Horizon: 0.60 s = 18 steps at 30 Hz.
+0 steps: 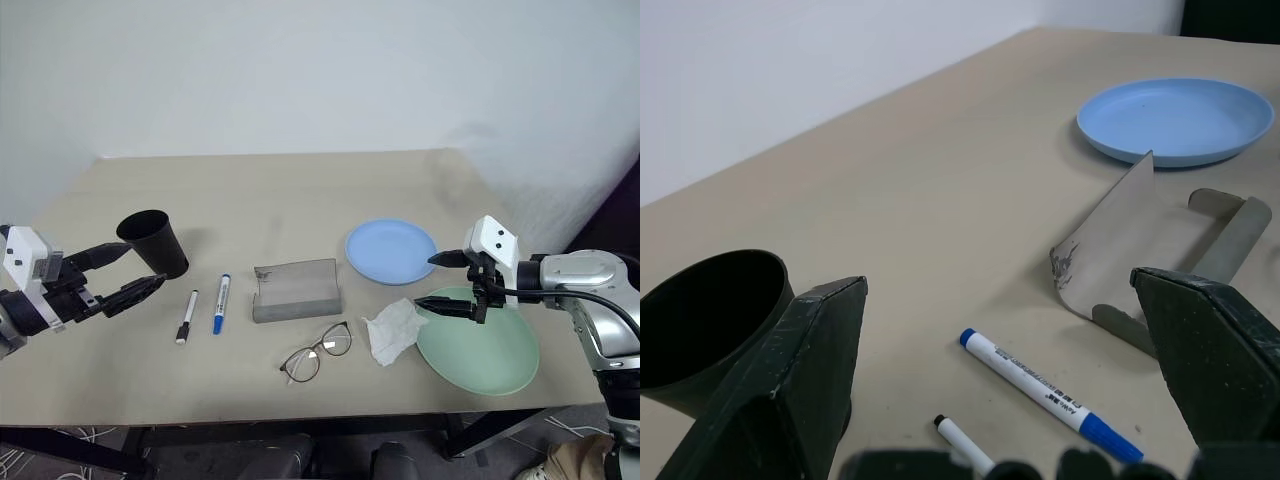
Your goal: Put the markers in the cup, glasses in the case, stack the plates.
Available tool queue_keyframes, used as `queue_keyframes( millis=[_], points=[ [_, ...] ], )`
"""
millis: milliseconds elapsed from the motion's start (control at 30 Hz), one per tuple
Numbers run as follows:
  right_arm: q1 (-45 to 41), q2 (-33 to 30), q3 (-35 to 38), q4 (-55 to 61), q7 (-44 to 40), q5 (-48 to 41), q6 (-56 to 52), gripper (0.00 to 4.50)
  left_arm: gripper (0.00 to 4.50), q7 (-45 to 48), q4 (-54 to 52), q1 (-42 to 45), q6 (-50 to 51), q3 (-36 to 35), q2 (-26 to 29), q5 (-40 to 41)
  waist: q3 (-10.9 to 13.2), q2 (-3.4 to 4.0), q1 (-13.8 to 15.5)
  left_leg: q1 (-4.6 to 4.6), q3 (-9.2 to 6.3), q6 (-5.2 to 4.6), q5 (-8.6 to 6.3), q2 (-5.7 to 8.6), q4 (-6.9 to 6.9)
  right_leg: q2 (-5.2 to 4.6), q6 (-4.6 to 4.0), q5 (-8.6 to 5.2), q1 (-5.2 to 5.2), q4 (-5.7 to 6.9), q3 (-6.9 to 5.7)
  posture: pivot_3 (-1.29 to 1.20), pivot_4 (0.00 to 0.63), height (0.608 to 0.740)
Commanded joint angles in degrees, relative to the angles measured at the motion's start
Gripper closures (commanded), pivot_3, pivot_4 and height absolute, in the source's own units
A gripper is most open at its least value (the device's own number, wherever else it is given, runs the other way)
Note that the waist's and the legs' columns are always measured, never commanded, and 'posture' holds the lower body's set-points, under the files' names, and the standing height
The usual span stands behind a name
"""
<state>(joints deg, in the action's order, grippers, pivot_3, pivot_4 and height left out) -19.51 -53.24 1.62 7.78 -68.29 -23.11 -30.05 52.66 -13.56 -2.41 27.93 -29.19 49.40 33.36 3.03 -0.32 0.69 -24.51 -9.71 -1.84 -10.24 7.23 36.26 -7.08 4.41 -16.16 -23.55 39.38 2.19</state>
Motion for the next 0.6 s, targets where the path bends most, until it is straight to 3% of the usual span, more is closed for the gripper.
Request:
queue_keyframes(
  millis=[33, 600],
  points=[
    [-0.59, 0.25, 1.72, 2.29, 1.43, -1.55, -1.49, 0.0, 0.01, 0.34, -0.35, 1.38, -1.01, -0.21, 1.1, -0.29, 0.0, 0.0, 0.01, 0.0, 0.0, 0.0, 0.0, 0.0, 0.0, 0.0, 0.0, 0.0, 0.0, 0.0, 0.0, 0.0, 0.0, 0.683],
    [3.41, -2.9, 4.65, 5.68, 2.39, -3.78, -5.99, 0.0, 0.01, 0.73, -0.38, 1.75, -1.15, 1.75, 0.01, -0.59, 0.0, -0.01, 0.04, -0.02, -0.01, 0.0, 0.0, -0.01, 0.01, -0.02, 0.0, 0.0, 0.02, 0.0, -0.02, 0.0, 0.0, 0.683]
  ],
)
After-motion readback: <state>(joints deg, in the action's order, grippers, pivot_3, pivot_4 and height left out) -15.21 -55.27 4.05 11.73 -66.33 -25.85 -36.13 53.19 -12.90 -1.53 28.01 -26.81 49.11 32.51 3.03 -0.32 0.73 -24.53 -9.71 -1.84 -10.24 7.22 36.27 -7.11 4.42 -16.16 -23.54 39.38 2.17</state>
